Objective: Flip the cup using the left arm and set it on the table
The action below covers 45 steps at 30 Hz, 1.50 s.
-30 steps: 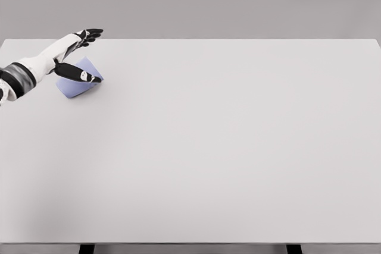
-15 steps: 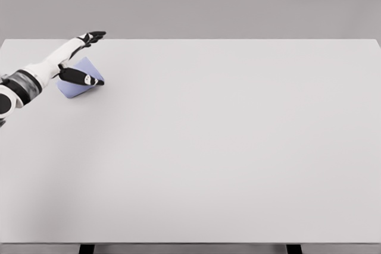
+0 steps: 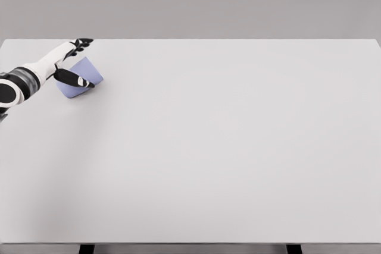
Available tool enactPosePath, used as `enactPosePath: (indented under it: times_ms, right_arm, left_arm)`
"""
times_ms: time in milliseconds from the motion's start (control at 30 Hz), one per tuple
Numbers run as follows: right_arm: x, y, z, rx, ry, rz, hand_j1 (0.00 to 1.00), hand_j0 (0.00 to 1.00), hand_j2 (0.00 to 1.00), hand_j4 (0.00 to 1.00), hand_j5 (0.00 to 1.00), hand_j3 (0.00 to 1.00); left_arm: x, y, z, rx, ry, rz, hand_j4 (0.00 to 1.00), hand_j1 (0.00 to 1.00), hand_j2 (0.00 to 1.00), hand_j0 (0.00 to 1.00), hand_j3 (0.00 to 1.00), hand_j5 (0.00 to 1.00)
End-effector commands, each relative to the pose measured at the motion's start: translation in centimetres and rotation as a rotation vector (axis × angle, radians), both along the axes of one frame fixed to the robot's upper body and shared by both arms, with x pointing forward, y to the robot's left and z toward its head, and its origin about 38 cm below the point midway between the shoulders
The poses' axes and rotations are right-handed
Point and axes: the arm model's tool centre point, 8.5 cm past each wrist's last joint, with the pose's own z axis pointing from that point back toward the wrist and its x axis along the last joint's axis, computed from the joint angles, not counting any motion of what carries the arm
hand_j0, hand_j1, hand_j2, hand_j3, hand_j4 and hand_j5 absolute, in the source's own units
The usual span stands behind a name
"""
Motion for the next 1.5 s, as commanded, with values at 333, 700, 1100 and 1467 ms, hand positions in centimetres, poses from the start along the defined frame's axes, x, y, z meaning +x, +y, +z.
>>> enactPosePath:
  times_ms: [333, 700, 1100, 1467]
  right_arm:
    - [0.0, 0.0, 0.0, -0.001, 0.000, -0.001, 1.00, 1.00, 1.00, 1.00, 1.00, 1.00]
    - [0.0, 0.0, 0.0, -0.001, 0.000, -0.001, 1.00, 1.00, 1.00, 1.00, 1.00, 1.00]
    - [0.0, 0.0, 0.0, -0.001, 0.000, -0.001, 1.00, 1.00, 1.00, 1.00, 1.00, 1.00]
    - [0.0, 0.0, 0.0, -0.001, 0.000, -0.001, 1.00, 1.00, 1.00, 1.00, 1.00, 1.00]
  left_arm:
    - [0.6, 0.6, -0.3, 0.009, -0.001, 0.059, 1.00, 1.00, 1.00, 1.00, 1.00, 1.00]
    - [0.7, 1.1, -0.9, 0.056, -0.001, 0.071, 1.00, 1.00, 1.00, 1.00, 1.00, 1.00]
    - [0.3, -0.3, -1.5, 0.049, 0.086, 0.121, 1.00, 1.00, 1.00, 1.00, 1.00, 1.00]
    - [0.5, -0.2, -1.9, 0.058, 0.089, 0.131, 1.00, 1.00, 1.00, 1.00, 1.00, 1.00]
